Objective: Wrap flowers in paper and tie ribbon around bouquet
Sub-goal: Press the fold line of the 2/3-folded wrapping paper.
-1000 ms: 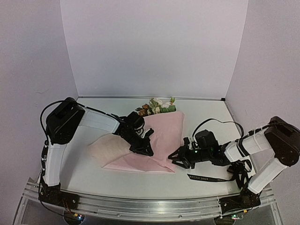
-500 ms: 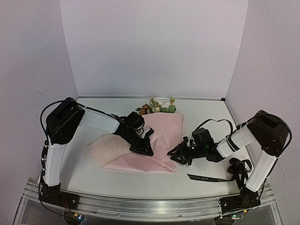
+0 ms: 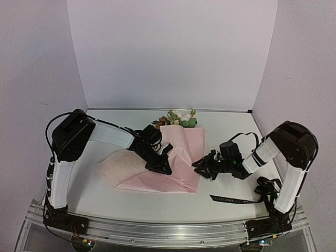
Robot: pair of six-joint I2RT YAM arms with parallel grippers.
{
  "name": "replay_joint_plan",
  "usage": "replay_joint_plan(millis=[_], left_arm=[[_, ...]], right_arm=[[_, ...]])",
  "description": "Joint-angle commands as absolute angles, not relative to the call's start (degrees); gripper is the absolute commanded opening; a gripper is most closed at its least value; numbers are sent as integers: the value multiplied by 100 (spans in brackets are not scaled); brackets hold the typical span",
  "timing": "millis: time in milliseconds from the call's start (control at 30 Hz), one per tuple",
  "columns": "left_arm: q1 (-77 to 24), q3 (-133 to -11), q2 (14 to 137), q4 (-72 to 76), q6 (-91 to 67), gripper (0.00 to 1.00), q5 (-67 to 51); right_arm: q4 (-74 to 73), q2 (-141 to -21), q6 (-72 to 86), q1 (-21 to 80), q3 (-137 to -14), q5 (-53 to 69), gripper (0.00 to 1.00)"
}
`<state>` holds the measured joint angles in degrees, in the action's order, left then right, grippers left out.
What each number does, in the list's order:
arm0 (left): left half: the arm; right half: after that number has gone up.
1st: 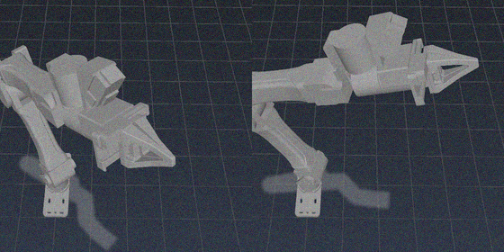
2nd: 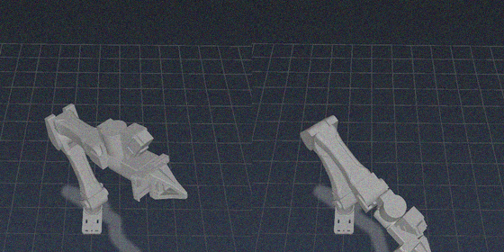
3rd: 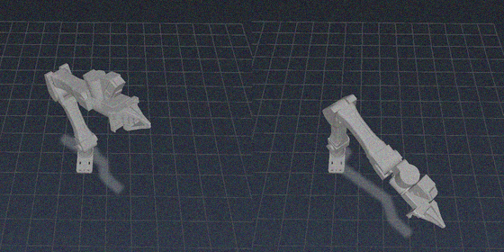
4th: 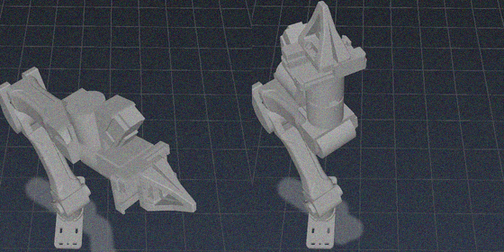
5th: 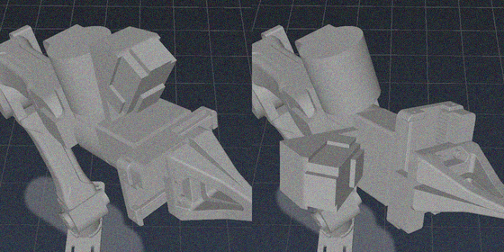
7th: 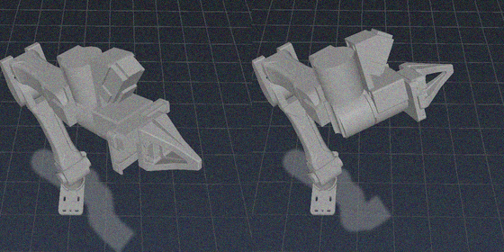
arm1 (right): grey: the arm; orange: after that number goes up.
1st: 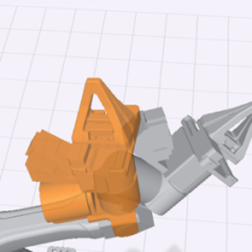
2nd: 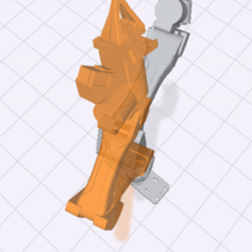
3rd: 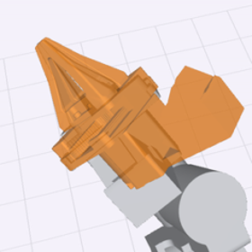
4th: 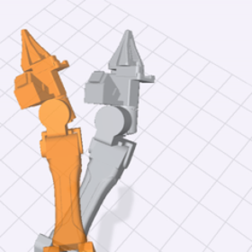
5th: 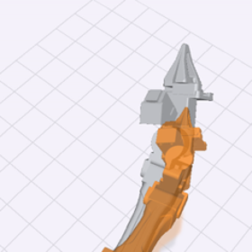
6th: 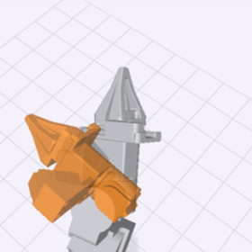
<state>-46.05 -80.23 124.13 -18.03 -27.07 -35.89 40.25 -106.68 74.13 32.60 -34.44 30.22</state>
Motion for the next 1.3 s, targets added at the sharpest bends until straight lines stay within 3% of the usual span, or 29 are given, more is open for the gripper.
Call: replay_joint_plan(millis=[0,467,1000,1267], left_arm=[[-4526,-8059,12698,-2329,-2574,8,-3187],[-4500,-8111,12726,-2438,-2542,6,-3227],[-4493,-8191,12699,-2523,-2583,6,-3217],[-4492,-8428,12277,-2396,-2794,12,-3130]], right_arm=[[4170,-10953,7604,3017,-3714,2623,30],[4157,-11835,7864,2188,-4767,2450,29],[3195,-12859,8002,1298,-6953,2548,29],[2313,-12078,7360,1204,-7287,3243,33]])
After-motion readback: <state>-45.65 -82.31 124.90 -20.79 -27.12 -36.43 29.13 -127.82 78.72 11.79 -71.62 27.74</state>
